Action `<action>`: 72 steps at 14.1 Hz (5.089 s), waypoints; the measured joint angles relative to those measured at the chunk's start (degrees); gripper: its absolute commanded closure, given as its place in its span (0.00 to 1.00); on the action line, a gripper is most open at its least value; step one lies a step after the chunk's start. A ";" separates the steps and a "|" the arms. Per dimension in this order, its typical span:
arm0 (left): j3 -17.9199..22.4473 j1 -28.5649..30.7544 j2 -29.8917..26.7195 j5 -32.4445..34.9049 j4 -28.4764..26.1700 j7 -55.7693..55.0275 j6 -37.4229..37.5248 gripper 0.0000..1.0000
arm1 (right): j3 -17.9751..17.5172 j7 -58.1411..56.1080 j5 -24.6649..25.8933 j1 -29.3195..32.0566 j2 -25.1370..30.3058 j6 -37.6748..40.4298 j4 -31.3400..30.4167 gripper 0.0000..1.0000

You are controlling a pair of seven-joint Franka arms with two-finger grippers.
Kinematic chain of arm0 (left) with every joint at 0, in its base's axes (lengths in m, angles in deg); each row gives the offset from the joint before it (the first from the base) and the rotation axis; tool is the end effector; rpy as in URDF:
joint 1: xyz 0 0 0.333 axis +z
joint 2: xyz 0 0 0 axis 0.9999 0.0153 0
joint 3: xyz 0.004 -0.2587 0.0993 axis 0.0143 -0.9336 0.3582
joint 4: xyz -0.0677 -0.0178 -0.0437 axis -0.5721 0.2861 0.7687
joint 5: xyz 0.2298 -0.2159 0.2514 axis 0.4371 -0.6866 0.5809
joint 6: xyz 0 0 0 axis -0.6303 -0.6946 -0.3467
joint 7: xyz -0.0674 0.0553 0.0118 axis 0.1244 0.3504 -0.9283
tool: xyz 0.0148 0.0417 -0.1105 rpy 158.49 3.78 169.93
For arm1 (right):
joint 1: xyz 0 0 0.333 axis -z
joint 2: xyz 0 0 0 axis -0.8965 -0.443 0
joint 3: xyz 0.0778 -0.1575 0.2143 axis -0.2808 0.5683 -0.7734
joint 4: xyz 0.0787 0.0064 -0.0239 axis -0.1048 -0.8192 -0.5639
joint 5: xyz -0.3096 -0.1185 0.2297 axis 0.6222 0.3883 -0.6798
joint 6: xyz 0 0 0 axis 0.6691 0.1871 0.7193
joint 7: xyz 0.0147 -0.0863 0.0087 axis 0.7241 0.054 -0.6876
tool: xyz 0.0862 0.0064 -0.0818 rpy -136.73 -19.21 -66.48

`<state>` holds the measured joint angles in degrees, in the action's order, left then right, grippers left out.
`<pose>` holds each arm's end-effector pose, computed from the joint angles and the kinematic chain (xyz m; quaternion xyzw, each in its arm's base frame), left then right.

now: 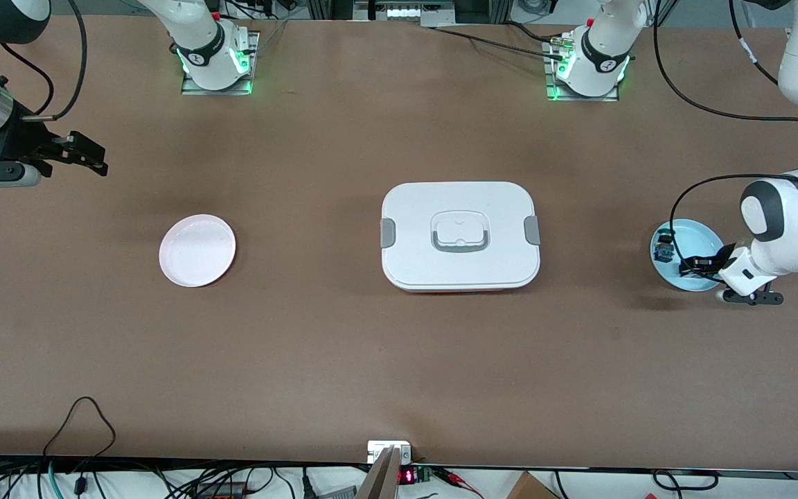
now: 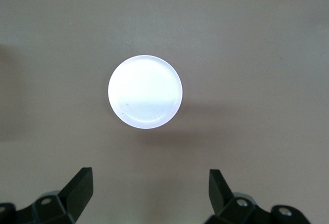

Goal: Transfer orange switch to right arm and place
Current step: 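Close the left gripper on the orange switch body, then lift the switch with the left gripper while the right gripper advances, then bring the right gripper to the switch held by the left gripper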

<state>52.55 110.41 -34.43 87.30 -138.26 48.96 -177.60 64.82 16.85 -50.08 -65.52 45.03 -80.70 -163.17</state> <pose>0.5753 0.1925 0.1269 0.9978 -0.0105 -0.0634 0.0154 0.5428 -0.0039 0.4917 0.9997 0.0195 -0.0133 0.0061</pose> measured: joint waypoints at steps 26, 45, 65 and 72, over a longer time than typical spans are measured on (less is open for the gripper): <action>-11.94 -1.71 -1.74 -20.92 25.47 -1.53 47.85 0.99 | -0.39 -0.52 0.00 -0.35 -1.74 0.84 1.61 0.00; -40.41 -5.69 0.07 -57.05 21.58 57.59 26.88 1.00 | -0.55 -0.52 -39.20 -1.82 -8.73 5.66 2.09 0.00; -53.35 -11.43 -0.25 -87.72 9.14 91.22 -7.35 1.00 | -0.91 -7.39 -82.78 -10.99 -22.56 11.59 2.25 0.00; -53.35 -11.83 -0.25 -88.02 9.04 91.64 -7.63 1.00 | -0.78 -7.62 -88.85 -12.67 -23.85 11.19 2.35 0.00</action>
<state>-0.80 98.58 -34.68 -0.72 -129.23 140.61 -185.24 64.04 9.23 -138.93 -78.19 21.17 -69.51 -160.81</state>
